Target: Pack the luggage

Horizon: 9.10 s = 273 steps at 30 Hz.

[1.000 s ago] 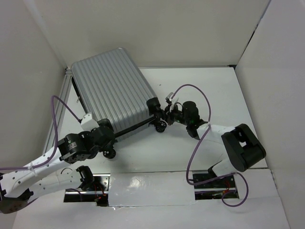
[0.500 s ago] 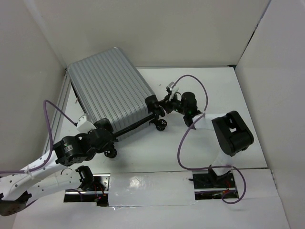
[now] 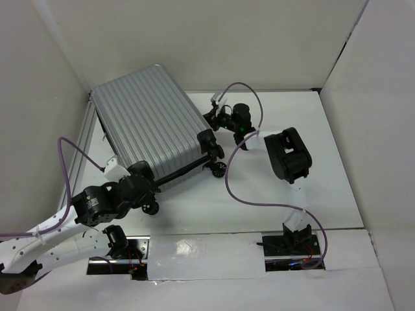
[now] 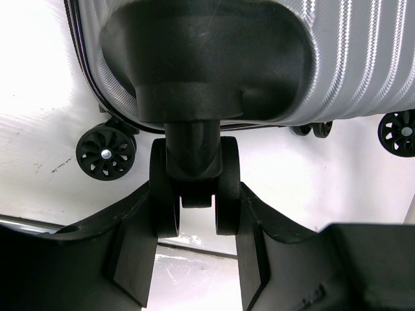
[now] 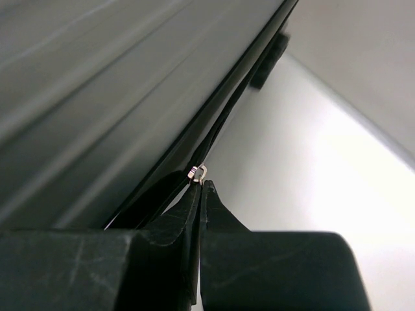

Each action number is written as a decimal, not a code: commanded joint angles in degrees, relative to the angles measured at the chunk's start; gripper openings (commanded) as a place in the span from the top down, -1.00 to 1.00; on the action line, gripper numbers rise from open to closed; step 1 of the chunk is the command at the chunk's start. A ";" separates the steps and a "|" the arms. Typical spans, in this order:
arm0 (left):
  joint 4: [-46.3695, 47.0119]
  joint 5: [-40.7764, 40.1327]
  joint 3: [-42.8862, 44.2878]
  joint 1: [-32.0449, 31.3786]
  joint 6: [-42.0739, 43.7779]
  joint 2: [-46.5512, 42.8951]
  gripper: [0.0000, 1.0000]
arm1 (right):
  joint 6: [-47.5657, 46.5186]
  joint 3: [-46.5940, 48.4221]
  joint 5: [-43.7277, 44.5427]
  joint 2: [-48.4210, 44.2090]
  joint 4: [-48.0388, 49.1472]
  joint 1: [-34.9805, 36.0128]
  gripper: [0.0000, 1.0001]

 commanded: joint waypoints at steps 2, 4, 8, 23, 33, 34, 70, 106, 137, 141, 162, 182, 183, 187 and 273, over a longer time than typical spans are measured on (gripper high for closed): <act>-9.67 2.28 0.07 -0.28 -0.35 -0.59 1.00 | -1.27 13.72 14.03 7.42 10.09 -2.80 1.00; -10.20 3.06 0.07 -0.28 -0.96 -0.59 1.00 | 0.22 19.67 17.17 12.52 12.55 -2.80 1.00; -10.72 3.68 -0.54 -0.28 -1.58 -0.59 1.00 | 4.25 35.20 20.97 22.80 13.88 -2.80 1.00; -10.81 2.64 10.14 -0.28 3.61 4.24 -0.12 | 14.37 60.78 21.51 39.35 14.49 -4.55 1.00; -8.61 -17.91 38.37 0.85 20.13 16.28 -1.00 | 19.64 24.51 31.16 21.42 31.27 -5.79 1.00; -9.14 -19.68 40.22 1.73 19.35 17.16 -1.00 | 20.43 21.59 32.12 20.11 32.50 -6.57 1.00; 11.87 26.37 14.66 5.44 54.41 18.03 -1.00 | 20.53 -41.11 53.40 -42.48 3.59 5.99 1.00; -3.78 19.41 5.44 16.50 38.67 20.42 1.00 | 5.00 -21.45 23.06 -17.19 14.93 -24.75 1.00; -5.10 11.50 24.85 30.37 28.74 20.33 -1.00 | 6.10 -27.29 21.47 -18.03 29.33 -25.21 1.00; 1.11 15.97 26.00 37.94 34.35 22.52 -1.00 | 6.90 -35.90 23.61 -26.38 29.09 -23.98 1.00; 15.82 30.75 45.78 57.46 43.69 53.37 -1.00 | 13.14 -56.21 48.64 -68.93 -3.25 -3.33 1.00; 21.44 28.99 48.59 61.33 23.65 63.39 -0.94 | 11.91 -57.01 50.68 -67.71 -5.11 2.56 1.00; 22.40 29.86 49.11 61.33 23.64 63.92 -0.92 | 11.39 -57.01 50.68 -67.71 -5.11 3.17 1.00; 23.03 34.25 52.36 62.73 21.97 66.20 -0.88 | 10.86 -57.01 51.46 -67.71 -5.11 3.71 1.00; 28.12 24.95 8.69 60.62 24.16 27.62 1.00 | -7.49 -43.84 28.20 -53.22 -4.30 -17.81 1.00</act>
